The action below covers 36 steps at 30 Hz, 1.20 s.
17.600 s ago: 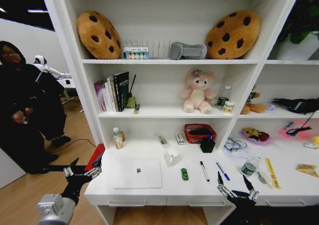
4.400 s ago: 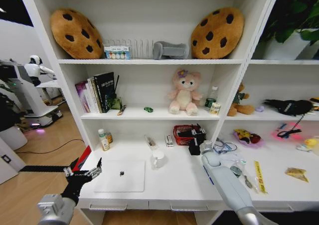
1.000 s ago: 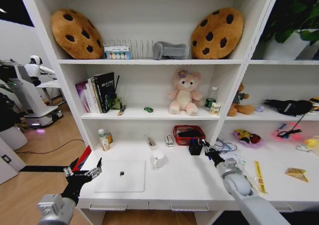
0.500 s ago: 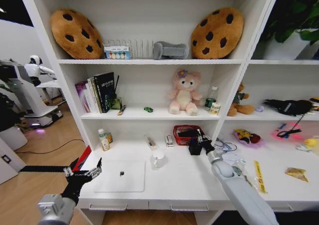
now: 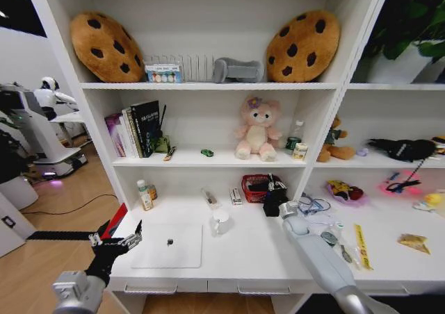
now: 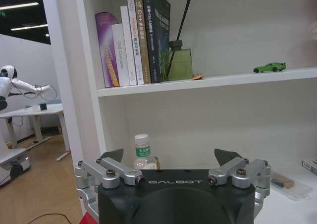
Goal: Organize the objects on the table.
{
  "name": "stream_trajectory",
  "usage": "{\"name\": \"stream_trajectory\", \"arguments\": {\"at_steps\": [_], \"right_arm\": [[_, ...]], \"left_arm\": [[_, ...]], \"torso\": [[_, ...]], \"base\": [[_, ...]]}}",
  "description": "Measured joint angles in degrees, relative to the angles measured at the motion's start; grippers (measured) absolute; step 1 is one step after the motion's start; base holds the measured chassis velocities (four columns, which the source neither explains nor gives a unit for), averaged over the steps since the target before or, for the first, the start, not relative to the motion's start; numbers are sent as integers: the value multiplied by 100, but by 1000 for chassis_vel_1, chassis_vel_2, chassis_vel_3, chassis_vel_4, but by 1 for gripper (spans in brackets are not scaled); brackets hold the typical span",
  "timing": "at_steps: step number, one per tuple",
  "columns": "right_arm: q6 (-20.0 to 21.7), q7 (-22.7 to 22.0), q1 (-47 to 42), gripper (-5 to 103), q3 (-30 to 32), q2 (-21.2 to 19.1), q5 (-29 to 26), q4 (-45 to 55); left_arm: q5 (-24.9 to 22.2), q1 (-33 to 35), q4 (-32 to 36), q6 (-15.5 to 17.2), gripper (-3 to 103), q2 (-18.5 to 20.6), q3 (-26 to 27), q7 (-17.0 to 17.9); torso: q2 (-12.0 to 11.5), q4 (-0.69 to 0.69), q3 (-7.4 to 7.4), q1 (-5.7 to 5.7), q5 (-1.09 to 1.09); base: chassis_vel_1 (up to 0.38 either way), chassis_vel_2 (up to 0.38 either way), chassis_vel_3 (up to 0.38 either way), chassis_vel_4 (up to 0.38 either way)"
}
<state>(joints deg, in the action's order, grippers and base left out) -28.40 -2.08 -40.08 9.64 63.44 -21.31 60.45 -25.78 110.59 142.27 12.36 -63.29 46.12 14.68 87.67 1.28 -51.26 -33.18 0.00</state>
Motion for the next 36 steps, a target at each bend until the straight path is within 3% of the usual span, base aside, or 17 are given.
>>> {"name": "stream_trajectory", "arguments": {"at_steps": [11,13,14,16,19,24,25,30,33,35,36], "right_arm": [[30,-51,-22,12,-6,48,125,-139],[187,-51,-75,21,55,3,34,-61],[187,-51,-75,21,55,3,34,-61],[230,-50,-93,37,116,-19,2,-28],[352,-47,-134,43,154,-66,-86,56],[722,-48,-556,65,288,-299,-232,787],[722,-48,-556,65,288,-299,-232,787],[1401,-313,-1450,86,462,-697,-387,2333],[1640,-530,-1702,91,532,-806,-331,2749],[2366,-969,-2469,99,811,-1043,-446,3853],[2366,-969,-2469,99,811,-1043,-446,3853]], "left_arm": [[0,0,0,0,100,0,0,0],[0,0,0,0,100,0,0,0],[0,0,0,0,100,0,0,0],[0,0,0,0,100,1,0,0],[0,0,0,0,100,0,0,0],[0,0,0,0,100,0,0,0],[0,0,0,0,100,0,0,0],[0,0,0,0,100,0,0,0],[0,0,0,0,100,0,0,1],[0,0,0,-2,100,0,1,2],[0,0,0,-2,100,0,1,2]], "torso": [[0,0,0,1,0],[0,2,0,1,0],[0,2,0,1,0],[0,1,0,1,1],[0,0,0,1,0],[0,0,0,0,1],[0,0,0,0,1],[1,0,1,1,2],[1,0,1,1,2],[1,-1,1,1,-2],[1,-1,1,1,-2]], "base": [[0,0,0,0],[0,0,0,0],[0,0,0,0],[0,0,0,0],[0,0,0,0],[0,0,0,0],[0,0,0,0],[0,0,0,0],[0,0,0,0],[0,0,0,0],[0,0,0,0]]}}
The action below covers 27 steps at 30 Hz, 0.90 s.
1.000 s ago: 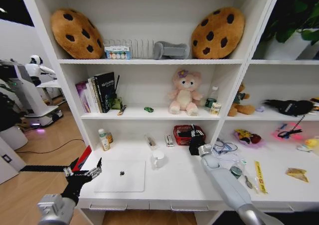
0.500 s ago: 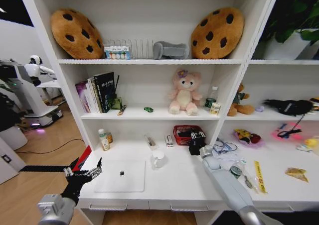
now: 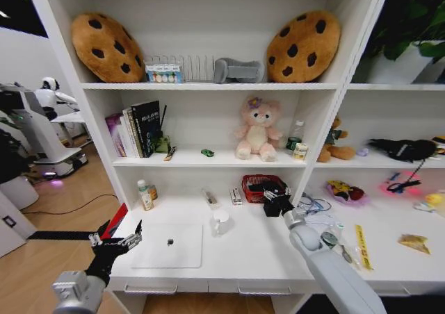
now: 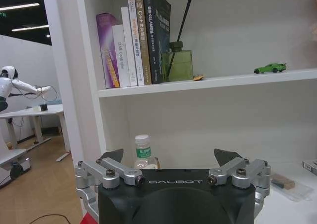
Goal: Organize the objects on the table.
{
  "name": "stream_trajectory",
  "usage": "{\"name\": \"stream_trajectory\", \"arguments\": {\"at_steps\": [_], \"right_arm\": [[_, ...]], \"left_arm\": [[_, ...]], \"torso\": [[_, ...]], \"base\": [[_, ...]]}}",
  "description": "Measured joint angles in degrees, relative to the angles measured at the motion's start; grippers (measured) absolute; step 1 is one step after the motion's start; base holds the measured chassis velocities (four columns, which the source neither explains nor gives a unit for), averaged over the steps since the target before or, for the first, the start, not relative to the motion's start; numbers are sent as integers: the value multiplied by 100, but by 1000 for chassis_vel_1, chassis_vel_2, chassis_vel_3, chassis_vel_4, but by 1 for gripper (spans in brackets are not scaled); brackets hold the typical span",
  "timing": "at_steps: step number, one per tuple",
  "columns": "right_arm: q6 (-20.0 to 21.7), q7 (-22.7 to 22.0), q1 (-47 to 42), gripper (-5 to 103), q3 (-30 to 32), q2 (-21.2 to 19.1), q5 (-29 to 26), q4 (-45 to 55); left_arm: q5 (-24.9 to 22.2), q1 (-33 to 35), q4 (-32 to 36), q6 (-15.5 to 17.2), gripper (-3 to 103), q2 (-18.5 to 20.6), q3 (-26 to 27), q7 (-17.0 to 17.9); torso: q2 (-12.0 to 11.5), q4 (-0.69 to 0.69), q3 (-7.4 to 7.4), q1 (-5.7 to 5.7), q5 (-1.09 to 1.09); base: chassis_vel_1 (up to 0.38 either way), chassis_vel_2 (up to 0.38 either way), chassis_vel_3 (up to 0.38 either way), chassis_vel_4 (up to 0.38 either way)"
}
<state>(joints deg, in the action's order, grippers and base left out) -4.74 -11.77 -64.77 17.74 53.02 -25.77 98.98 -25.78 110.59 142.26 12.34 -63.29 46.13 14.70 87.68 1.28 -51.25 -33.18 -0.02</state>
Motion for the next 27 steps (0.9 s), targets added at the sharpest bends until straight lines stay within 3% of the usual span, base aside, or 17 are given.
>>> {"name": "stream_trajectory", "arguments": {"at_steps": [1,4,8,13,14,16,19,22,27], "right_arm": [[393,-108,-566,100,174,-107,-244,577],[760,5,-1357,100,467,-176,-354,1153],[724,80,-2175,100,1004,-37,-84,1635],[555,470,-4125,100,2619,672,197,2849],[555,470,-4125,100,2619,672,197,2849],[414,642,-4544,100,3091,1180,320,3115],[326,687,-4651,100,3203,1464,461,3178],[53,589,-4664,100,2895,2070,1197,3153],[15,467,-4676,100,2599,2146,1361,3202]], "left_arm": [[-1,0,0,0,100,0,-1,-2],[0,0,0,0,100,0,-1,-2],[0,0,1,0,100,0,0,-1],[0,0,0,0,100,0,-1,-2],[0,0,0,0,100,0,-1,-2],[0,0,0,0,100,-1,0,-2],[0,0,0,0,100,0,0,-2],[0,0,0,1,100,0,0,-1],[0,0,0,1,100,0,0,-1]], "torso": [[0,2,0,0,1],[1,4,0,1,2],[0,0,0,0,5],[0,3,1,1,0],[0,3,1,1,0],[1,3,1,1,0],[1,3,0,1,0],[-1,3,0,0,3],[-1,0,-1,-1,0]], "base": [[0,0,0,0],[0,0,0,0],[0,0,0,0],[0,0,0,0],[0,0,0,0],[0,0,0,0],[0,0,0,0],[0,0,0,0],[-5,-14,13,11]]}}
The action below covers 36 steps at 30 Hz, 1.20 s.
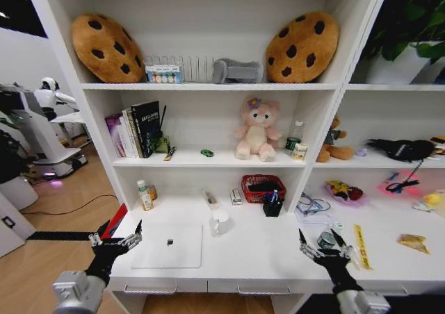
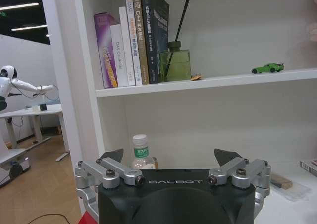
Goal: Organize the objects on the table.
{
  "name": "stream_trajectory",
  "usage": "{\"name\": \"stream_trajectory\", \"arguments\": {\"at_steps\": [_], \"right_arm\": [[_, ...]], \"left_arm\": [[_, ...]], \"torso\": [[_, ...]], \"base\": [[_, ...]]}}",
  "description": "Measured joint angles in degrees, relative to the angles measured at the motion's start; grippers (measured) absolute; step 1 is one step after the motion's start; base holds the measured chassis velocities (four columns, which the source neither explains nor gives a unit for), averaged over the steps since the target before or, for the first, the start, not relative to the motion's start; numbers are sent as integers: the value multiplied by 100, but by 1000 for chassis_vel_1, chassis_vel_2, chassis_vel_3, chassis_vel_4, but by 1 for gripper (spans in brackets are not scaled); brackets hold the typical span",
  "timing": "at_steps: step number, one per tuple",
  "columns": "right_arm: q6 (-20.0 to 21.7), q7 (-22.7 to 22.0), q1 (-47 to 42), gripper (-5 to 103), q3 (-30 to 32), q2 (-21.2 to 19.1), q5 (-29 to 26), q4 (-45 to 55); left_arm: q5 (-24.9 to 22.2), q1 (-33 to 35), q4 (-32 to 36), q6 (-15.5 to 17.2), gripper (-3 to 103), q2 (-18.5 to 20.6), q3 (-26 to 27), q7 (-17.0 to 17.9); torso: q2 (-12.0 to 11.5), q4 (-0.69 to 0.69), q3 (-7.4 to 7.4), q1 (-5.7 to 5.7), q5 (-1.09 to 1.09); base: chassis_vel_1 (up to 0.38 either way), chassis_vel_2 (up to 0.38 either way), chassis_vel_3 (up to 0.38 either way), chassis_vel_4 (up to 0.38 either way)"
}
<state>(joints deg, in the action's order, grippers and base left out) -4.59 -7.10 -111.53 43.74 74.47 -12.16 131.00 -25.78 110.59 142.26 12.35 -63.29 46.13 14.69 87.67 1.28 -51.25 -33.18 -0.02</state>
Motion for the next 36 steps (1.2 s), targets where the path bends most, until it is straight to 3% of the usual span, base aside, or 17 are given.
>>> {"name": "stream_trajectory", "arguments": {"at_steps": [12,23,36], "right_arm": [[122,-152,75,100,-31,-257,-136,104],[-96,-234,354,100,-459,-204,71,-211],[-101,170,798,100,-1007,-387,27,-984]], "left_arm": [[0,0,0,0,100,0,0,-1],[0,0,0,0,100,-1,-1,-1],[0,0,0,0,100,0,0,0]], "torso": [[0,1,0,-1,1],[-1,0,-1,-1,5],[0,1,0,0,1]], "base": [[-171,-172,172,172],[-266,-264,260,281],[4,-25,24,-1]]}}
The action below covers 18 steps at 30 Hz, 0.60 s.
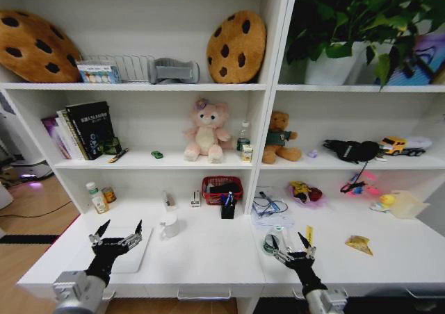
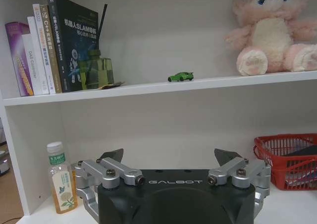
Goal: Organize the objects on the table.
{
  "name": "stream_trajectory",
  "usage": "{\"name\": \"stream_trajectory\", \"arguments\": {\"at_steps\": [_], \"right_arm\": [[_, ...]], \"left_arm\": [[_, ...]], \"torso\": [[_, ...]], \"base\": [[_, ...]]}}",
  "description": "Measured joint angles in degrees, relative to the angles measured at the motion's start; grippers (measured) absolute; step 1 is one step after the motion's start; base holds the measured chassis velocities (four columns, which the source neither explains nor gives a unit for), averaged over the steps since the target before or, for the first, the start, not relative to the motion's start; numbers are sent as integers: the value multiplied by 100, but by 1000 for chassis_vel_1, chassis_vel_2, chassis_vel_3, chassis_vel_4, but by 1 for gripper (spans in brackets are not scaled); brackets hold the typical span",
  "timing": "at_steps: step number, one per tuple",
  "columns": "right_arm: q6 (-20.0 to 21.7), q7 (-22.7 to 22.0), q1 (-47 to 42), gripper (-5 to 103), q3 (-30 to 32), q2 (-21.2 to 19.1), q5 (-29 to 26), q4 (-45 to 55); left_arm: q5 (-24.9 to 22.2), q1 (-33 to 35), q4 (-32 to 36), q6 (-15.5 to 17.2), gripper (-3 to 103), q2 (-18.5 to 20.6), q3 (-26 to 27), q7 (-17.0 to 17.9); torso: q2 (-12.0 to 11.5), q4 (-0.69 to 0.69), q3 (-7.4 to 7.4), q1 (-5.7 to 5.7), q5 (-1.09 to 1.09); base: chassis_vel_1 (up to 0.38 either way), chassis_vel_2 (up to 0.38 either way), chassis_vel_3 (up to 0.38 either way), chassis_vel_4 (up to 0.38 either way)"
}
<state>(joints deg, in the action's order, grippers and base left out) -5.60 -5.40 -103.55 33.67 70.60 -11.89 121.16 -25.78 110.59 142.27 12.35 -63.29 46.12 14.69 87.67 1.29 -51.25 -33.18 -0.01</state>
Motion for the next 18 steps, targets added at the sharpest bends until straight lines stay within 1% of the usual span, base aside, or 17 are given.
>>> {"name": "stream_trajectory", "arguments": {"at_steps": [1,3,4,5,11,18], "right_arm": [[0,0,0,100,0,0,0,0],[185,-5,274,100,-81,-141,-213,-192],[185,-5,274,100,-81,-141,-213,-192],[248,-10,455,100,-120,-214,-277,-328],[415,-8,884,100,-272,-372,-548,-693],[405,109,994,100,-425,-318,-500,-817]], "left_arm": [[0,0,0,0,100,0,0,0],[0,0,0,0,100,0,0,0],[0,0,0,0,100,0,0,0],[0,0,0,0,100,0,0,-1],[-1,0,0,0,100,0,0,-1],[0,0,0,0,100,0,0,0]], "torso": [[0,0,0,0,0],[0,0,0,0,-1],[0,0,0,0,-1],[-1,0,0,0,3],[-1,0,-1,0,2],[-1,0,0,0,0]], "base": [[41,42,-73,-29],[0,0,0,0],[0,0,0,0],[0,0,0,0],[0,0,0,0],[0,0,0,0]]}}
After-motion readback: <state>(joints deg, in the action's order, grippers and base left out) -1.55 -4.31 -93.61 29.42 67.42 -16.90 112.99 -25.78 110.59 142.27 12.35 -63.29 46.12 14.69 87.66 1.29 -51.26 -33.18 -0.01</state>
